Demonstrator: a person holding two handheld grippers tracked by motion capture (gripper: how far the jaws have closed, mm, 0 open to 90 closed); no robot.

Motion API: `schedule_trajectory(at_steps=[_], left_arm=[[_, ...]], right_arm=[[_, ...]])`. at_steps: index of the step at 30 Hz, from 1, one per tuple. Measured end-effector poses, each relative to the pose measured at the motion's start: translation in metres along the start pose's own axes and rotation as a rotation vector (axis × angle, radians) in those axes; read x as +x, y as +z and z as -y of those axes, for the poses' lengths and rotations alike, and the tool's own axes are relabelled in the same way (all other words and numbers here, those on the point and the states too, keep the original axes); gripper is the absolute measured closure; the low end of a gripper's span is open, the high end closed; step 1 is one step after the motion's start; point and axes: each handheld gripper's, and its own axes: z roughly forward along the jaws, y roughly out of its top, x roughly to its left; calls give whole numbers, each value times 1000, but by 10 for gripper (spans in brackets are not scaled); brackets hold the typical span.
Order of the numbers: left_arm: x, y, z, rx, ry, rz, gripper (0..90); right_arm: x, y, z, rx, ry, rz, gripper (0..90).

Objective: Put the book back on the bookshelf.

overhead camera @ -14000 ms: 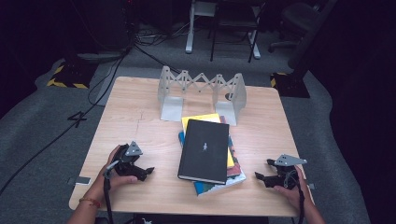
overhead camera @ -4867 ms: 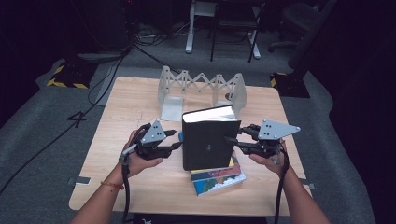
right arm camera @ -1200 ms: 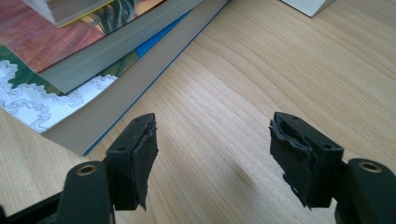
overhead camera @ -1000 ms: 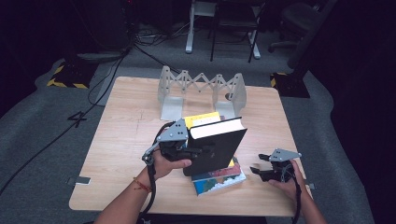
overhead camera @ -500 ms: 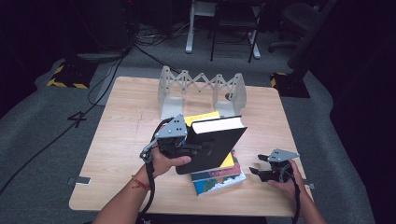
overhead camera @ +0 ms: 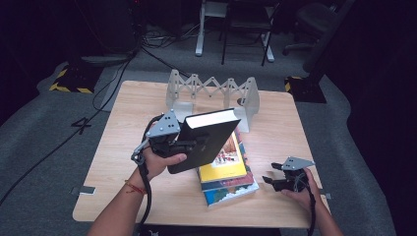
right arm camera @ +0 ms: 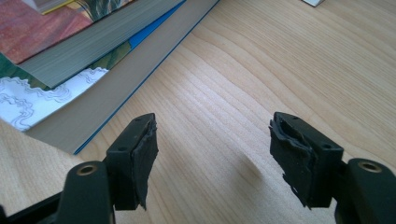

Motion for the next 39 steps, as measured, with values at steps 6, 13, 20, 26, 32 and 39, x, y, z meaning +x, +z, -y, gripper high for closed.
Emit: schedule_trajectory(at_steps=[6,13,20,26,32,39], left_arm=[[21,-6,3,16,-24,-68,534],[47,-6,5,22,-84,-144,534],[66,-12,7,23,-108,-207,534],[81,-11,12,45,-132,-259,534],[95,-5,16,66,-156,-318,534],[112,6,17,96,-151,-371,534]], right_arm=[[-1,2,1,0,10,-3,326],[2,7,2,22,0,-4,325],[2,9,3,26,4,-10,326],[2,9,3,26,6,-8,326],[2,9,3,21,8,-11,323],[2,9,4,20,15,-11,324]])
